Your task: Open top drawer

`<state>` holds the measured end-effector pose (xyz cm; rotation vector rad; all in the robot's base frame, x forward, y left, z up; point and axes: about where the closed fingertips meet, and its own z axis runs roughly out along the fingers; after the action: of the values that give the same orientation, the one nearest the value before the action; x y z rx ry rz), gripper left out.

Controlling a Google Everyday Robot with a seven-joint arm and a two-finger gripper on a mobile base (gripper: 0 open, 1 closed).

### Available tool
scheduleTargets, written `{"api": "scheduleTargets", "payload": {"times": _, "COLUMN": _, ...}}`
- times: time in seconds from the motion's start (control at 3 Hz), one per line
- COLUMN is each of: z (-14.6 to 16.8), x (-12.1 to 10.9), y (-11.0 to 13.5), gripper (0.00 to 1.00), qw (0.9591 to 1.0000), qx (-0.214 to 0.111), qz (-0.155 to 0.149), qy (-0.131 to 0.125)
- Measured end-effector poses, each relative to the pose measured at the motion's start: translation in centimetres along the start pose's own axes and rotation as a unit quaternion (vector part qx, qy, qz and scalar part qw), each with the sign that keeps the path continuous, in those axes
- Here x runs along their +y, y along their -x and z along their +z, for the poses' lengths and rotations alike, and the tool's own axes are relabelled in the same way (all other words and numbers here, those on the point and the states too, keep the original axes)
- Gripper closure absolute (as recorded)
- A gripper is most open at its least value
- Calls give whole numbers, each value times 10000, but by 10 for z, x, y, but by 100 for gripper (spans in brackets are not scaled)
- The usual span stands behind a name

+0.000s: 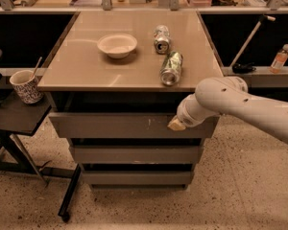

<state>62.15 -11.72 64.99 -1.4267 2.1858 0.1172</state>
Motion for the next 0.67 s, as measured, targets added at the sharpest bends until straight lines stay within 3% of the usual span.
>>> {"api": "scheduleTargets", "payload": {"times": 0.67, "z": -17, "x": 29, "y": -9, "gripper": 100, "qw": 9999, "qx": 57, "qz": 97, "qy": -127}}
